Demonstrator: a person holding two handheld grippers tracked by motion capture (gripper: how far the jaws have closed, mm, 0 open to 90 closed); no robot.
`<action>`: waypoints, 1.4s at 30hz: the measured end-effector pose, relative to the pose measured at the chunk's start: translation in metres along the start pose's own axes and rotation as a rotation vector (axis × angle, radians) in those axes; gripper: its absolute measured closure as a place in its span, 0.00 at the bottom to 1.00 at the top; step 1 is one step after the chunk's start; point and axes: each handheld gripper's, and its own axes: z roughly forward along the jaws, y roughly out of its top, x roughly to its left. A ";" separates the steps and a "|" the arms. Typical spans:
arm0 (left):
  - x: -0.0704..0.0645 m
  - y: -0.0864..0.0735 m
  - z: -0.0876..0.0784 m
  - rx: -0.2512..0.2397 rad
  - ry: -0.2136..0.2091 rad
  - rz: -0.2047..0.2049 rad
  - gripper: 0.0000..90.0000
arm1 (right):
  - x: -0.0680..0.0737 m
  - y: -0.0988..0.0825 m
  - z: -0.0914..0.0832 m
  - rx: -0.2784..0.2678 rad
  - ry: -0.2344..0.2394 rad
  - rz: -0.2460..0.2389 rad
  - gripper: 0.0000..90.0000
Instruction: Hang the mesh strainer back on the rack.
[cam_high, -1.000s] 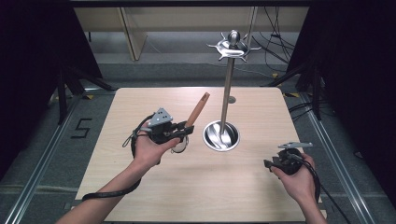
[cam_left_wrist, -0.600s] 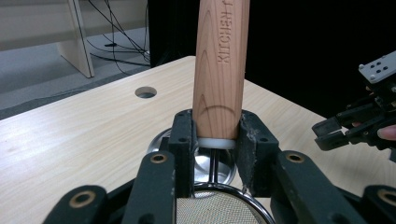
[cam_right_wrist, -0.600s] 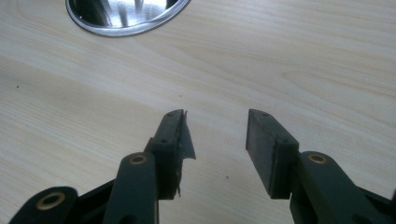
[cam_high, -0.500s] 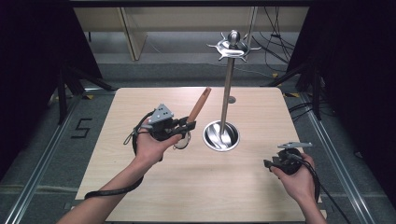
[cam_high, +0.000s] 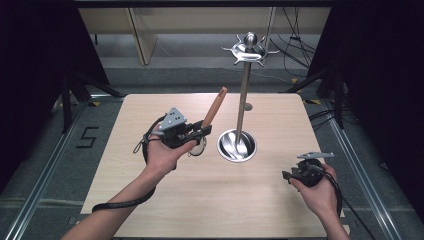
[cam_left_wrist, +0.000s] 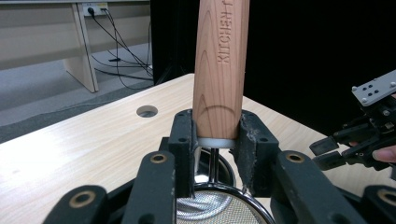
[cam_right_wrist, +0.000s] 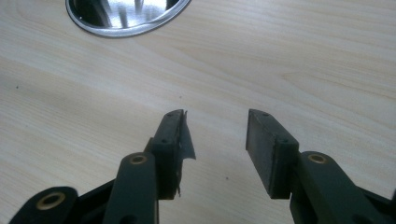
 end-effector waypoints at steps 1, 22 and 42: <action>0.000 0.000 0.000 -0.002 0.001 0.000 0.76 | 0.000 0.000 0.000 0.000 0.000 0.000 0.64; -0.010 0.018 0.000 -0.070 0.014 0.011 0.76 | 0.000 0.000 -0.001 -0.003 -0.005 0.000 0.64; -0.014 0.033 0.000 -0.123 0.018 0.016 0.76 | 0.000 0.000 -0.001 -0.003 -0.006 0.000 0.64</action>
